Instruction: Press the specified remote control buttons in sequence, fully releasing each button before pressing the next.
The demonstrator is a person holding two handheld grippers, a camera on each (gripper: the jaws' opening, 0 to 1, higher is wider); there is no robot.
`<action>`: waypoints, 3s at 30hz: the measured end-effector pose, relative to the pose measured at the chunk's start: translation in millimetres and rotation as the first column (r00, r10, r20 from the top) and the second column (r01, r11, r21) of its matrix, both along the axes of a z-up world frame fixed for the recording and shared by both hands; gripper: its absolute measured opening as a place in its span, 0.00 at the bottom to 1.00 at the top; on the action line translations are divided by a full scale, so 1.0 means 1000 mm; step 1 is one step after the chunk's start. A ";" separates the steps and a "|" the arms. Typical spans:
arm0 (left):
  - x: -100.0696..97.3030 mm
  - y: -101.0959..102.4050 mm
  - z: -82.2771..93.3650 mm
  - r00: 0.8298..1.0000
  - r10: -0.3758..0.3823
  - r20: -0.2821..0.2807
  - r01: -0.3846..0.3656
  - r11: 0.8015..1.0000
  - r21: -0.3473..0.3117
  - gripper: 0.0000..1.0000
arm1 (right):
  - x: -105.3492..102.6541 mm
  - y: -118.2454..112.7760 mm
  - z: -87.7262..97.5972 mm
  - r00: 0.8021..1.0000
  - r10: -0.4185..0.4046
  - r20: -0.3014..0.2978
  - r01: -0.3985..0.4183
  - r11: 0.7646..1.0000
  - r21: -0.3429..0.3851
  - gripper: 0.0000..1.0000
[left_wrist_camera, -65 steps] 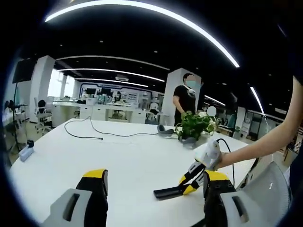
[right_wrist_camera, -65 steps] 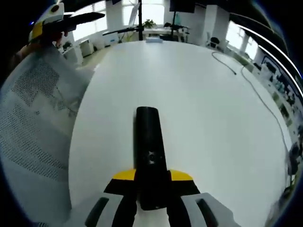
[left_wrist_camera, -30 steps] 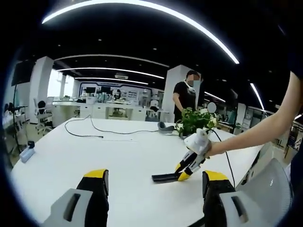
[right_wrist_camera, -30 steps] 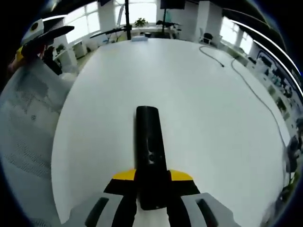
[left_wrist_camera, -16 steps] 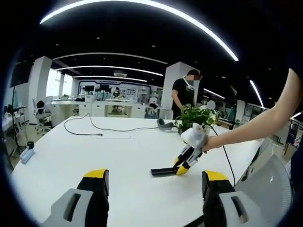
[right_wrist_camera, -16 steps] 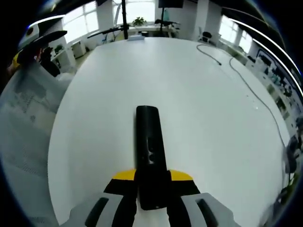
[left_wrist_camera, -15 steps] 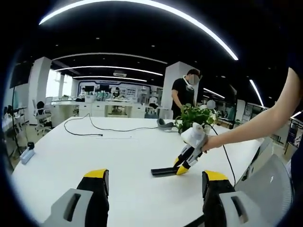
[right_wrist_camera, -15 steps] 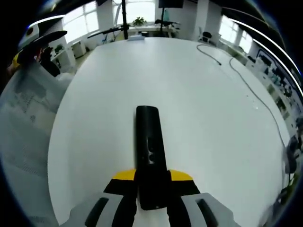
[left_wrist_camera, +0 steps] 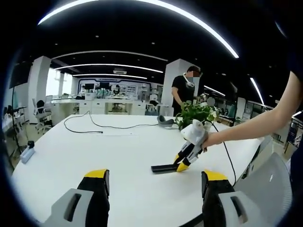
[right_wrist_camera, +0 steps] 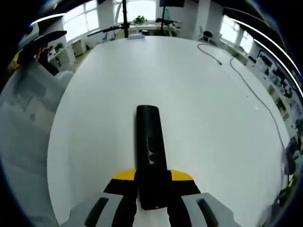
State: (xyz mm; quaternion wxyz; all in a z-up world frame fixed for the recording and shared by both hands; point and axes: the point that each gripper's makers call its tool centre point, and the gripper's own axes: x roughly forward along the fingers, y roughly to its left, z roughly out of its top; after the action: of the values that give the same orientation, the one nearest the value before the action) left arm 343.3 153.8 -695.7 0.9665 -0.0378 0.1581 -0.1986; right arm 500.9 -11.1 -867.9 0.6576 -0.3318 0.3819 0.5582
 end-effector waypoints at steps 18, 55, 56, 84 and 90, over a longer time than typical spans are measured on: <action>-0.002 0.004 0.007 1.000 0.013 0.029 -0.013 1.000 0.009 0.83 | -0.006 0.001 0.003 0.978 -0.208 -0.026 0.210 0.969 0.133 0.34; -0.005 0.005 0.022 0.994 0.015 0.106 -0.013 1.000 -0.017 0.85 | -0.094 -0.039 0.187 0.777 -0.614 0.143 0.416 0.670 0.616 0.99; -0.005 0.005 0.022 0.994 0.014 0.107 -0.013 1.000 -0.017 0.85 | -0.098 -0.043 0.189 0.770 -0.618 0.156 0.416 0.673 0.612 0.99; -0.005 0.012 0.015 0.995 0.036 0.095 -0.041 0.998 0.049 0.85 | -0.125 -0.092 0.190 0.647 -0.751 0.131 0.516 0.558 0.650 0.99; -0.006 0.011 0.011 0.996 0.032 0.078 -0.037 0.997 0.064 0.85 | -0.126 -0.093 0.182 0.642 -0.757 0.123 0.540 0.560 0.628 0.99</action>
State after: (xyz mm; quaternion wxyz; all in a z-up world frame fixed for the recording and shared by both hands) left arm 337.8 165.0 -684.5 0.9759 -0.0010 0.1265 -0.1781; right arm 374.6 -103.6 -686.1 0.9435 -0.0661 0.1703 0.2766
